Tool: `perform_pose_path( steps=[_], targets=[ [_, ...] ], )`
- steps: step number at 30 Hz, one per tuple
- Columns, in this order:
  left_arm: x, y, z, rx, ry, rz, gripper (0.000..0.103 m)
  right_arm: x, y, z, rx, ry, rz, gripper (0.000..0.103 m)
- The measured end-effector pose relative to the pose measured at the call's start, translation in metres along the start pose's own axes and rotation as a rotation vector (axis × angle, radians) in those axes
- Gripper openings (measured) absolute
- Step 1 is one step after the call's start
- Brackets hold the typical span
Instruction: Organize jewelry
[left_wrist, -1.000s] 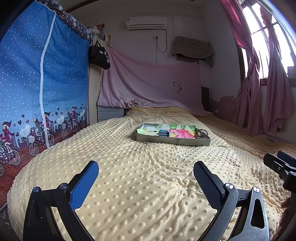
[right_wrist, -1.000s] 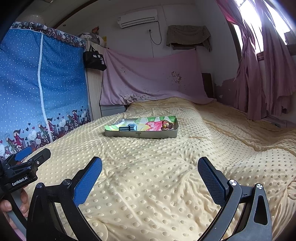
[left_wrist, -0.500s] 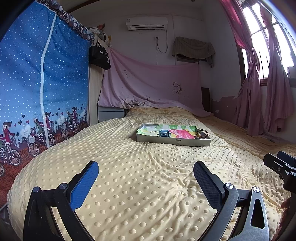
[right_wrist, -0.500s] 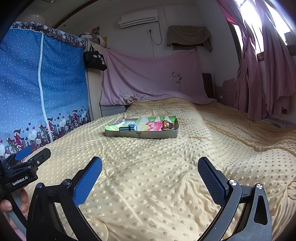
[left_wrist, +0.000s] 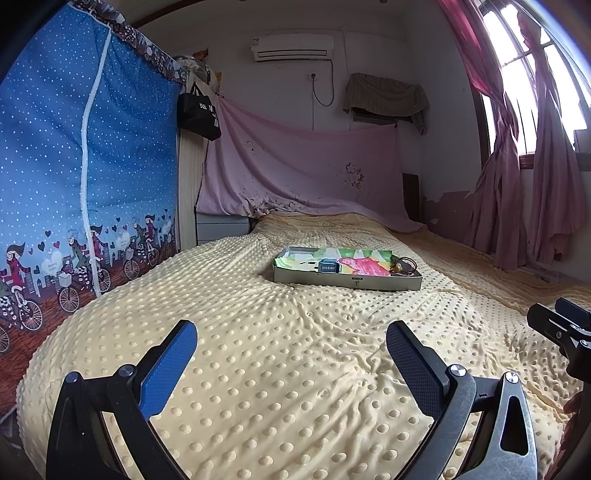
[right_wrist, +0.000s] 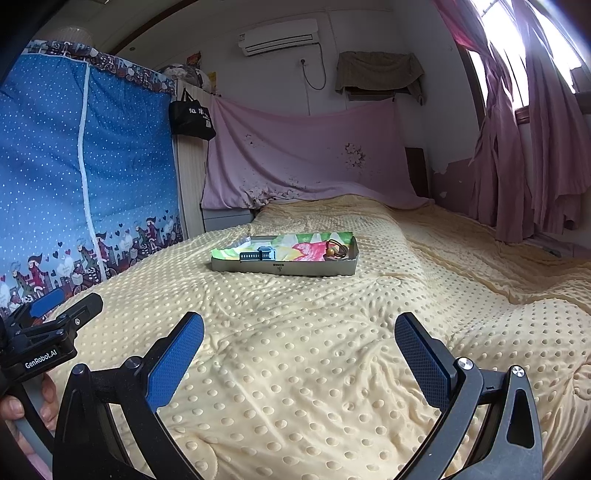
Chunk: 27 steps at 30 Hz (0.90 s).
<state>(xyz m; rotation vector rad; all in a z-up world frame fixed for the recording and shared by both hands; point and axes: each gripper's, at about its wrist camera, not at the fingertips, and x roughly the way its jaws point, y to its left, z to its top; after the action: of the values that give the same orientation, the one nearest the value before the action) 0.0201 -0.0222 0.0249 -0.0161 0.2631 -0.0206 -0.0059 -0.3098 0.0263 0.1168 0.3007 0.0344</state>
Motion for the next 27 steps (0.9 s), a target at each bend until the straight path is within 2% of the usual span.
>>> perform_pose_path(
  steps=[27],
  targets=[
    [-0.0005,0.0016,-0.0008,0.000,0.003,-0.005,0.103,-0.0006,0.0027,-0.0012,0.003,-0.004,0.001,0.102]
  ],
)
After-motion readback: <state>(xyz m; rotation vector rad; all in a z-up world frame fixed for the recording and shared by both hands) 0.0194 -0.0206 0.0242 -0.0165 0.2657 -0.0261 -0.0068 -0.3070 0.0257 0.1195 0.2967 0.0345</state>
